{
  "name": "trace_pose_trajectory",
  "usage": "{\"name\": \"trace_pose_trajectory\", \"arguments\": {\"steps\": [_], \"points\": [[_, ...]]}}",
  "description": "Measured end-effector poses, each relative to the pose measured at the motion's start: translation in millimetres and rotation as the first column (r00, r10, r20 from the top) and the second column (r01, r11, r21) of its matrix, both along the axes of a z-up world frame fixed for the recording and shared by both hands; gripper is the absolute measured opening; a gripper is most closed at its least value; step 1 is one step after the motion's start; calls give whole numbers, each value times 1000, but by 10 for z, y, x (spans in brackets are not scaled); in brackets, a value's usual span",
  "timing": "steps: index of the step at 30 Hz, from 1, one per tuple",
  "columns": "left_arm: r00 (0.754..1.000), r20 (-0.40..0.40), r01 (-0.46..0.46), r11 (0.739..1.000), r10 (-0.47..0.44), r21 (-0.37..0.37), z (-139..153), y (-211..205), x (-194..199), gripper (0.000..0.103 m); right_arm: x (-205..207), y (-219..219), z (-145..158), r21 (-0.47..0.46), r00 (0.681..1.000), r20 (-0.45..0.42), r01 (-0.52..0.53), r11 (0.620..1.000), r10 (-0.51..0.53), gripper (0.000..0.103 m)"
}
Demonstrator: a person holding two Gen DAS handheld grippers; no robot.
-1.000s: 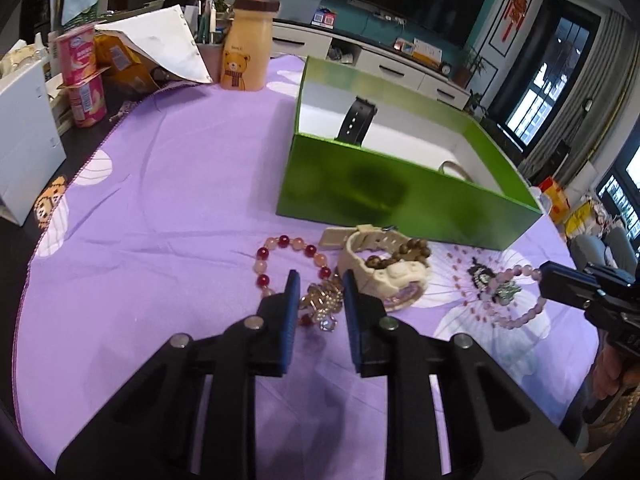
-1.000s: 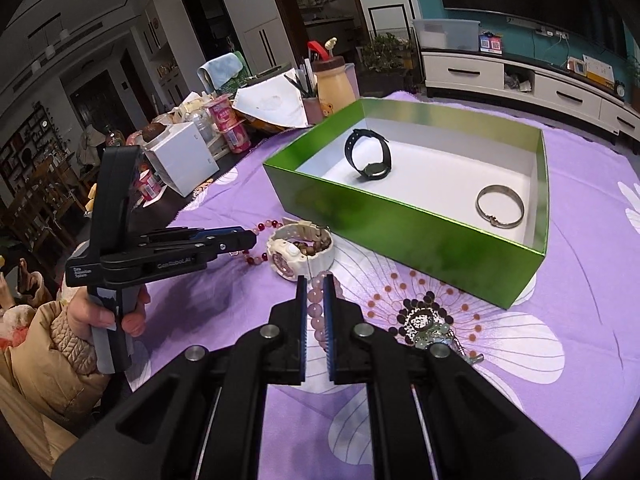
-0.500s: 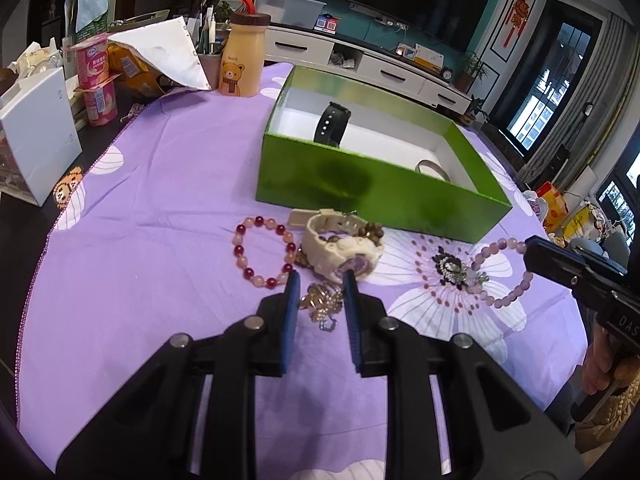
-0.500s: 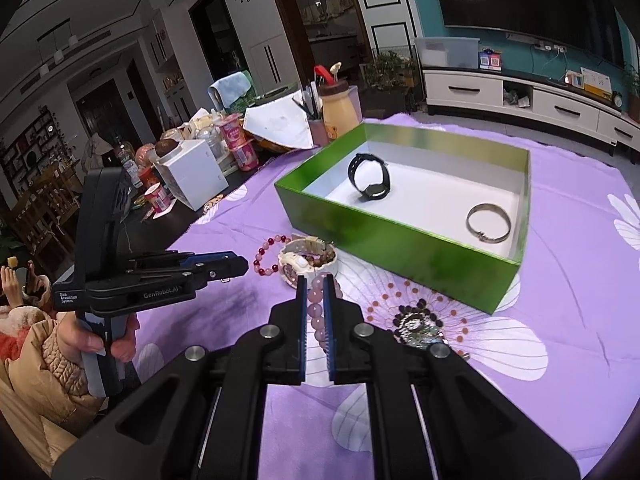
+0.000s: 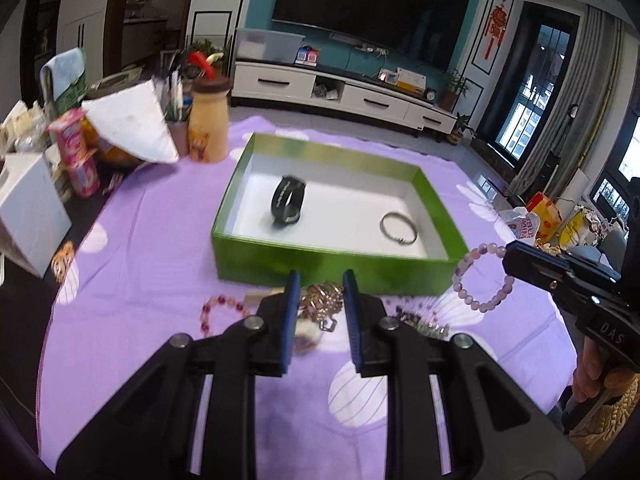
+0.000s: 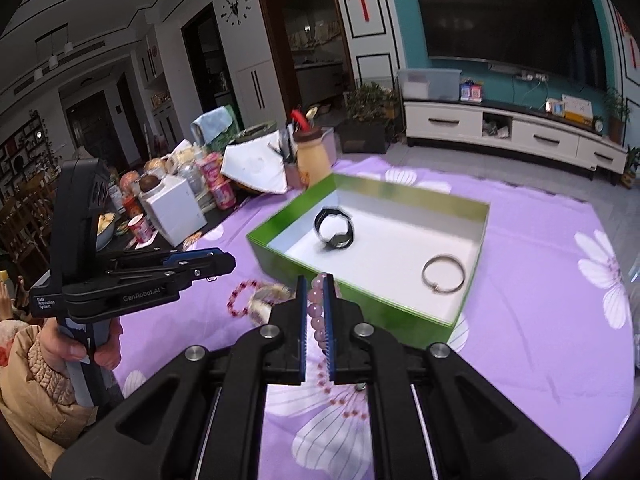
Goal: Organize jewelry
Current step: 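Carry both items into the green box and open both tools to release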
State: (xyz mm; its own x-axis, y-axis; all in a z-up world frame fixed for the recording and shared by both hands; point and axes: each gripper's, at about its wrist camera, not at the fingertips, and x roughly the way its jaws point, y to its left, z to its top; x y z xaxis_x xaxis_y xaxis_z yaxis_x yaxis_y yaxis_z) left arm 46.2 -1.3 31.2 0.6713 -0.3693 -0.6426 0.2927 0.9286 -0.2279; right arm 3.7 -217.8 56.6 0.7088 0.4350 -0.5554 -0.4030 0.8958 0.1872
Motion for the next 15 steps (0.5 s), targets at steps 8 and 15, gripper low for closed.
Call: {"name": "trace_pose_trajectory", "arguments": {"steps": [8, 15], "points": [[998, 51, 33, 999, -33, 8, 275, -254, 279, 21, 235, -135, 182, 9, 997, 50, 53, 999, -54, 7], [997, 58, 49, 998, -50, 25, 369, -447, 563, 22, 451, -214, 256, 9, 993, 76, 87, 996, -87, 7]]}}
